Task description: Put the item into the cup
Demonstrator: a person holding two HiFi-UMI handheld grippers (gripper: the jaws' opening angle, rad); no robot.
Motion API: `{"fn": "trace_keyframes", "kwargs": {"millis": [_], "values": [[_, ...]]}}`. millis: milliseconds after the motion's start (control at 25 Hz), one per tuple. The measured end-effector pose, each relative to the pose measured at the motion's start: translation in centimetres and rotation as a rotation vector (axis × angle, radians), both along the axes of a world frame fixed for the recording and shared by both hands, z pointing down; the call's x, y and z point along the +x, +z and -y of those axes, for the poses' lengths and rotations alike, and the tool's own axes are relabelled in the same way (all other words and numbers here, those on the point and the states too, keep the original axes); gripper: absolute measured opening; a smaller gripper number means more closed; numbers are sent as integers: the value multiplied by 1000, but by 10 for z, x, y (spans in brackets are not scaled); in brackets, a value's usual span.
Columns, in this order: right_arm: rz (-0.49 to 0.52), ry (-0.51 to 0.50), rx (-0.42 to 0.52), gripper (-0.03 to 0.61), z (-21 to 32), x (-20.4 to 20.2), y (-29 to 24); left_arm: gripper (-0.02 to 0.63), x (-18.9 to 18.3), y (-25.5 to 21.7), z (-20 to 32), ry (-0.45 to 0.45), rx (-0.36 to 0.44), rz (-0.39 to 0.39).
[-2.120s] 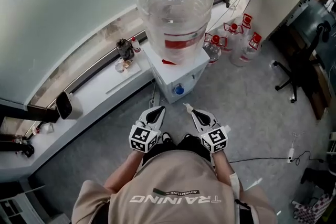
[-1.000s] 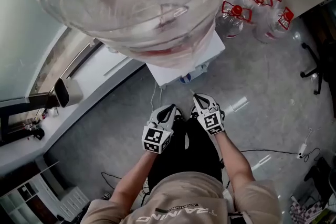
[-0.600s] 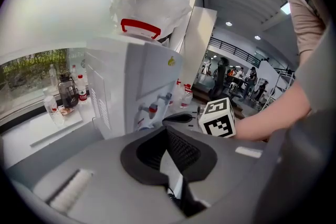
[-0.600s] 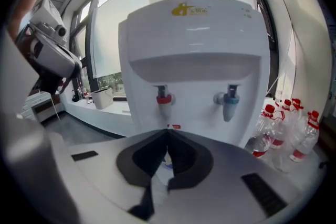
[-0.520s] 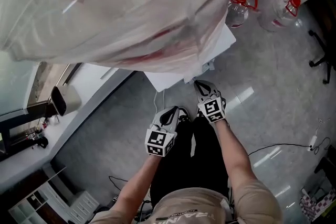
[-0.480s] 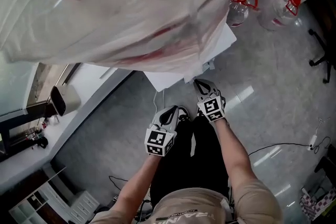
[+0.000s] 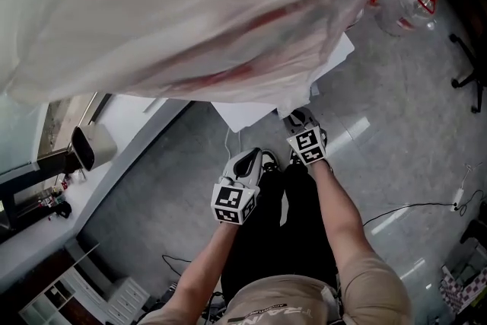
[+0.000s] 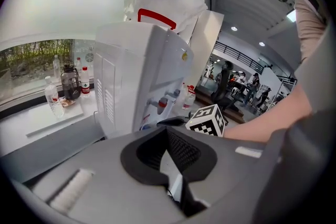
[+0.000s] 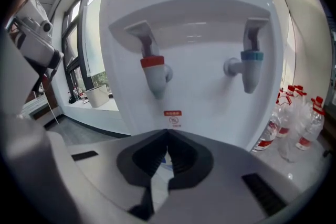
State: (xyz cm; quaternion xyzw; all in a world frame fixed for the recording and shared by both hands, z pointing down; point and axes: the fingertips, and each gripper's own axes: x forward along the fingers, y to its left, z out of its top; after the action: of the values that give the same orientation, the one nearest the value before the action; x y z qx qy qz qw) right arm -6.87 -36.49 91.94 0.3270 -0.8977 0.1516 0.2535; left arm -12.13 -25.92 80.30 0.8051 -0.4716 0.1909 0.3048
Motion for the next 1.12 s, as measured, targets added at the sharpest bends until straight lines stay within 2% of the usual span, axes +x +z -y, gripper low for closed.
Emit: {"fn": "trace_keyframes", "kwargs": {"millis": [240, 560, 800, 1120], "values": [[-46, -16, -21, 11, 3, -5, 17, 8, -11, -3, -4, -24, -7, 6], [-55, -10, 9, 12, 10, -10, 21, 8, -23, 2, -15, -37, -16, 14], [-50, -5, 47, 12, 5, -6, 0, 8, -23, -1, -18, -32, -11, 12], [-37, 17, 33, 12, -32, 22, -42, 8, -11, -28, -12, -1, 26, 4]]}}
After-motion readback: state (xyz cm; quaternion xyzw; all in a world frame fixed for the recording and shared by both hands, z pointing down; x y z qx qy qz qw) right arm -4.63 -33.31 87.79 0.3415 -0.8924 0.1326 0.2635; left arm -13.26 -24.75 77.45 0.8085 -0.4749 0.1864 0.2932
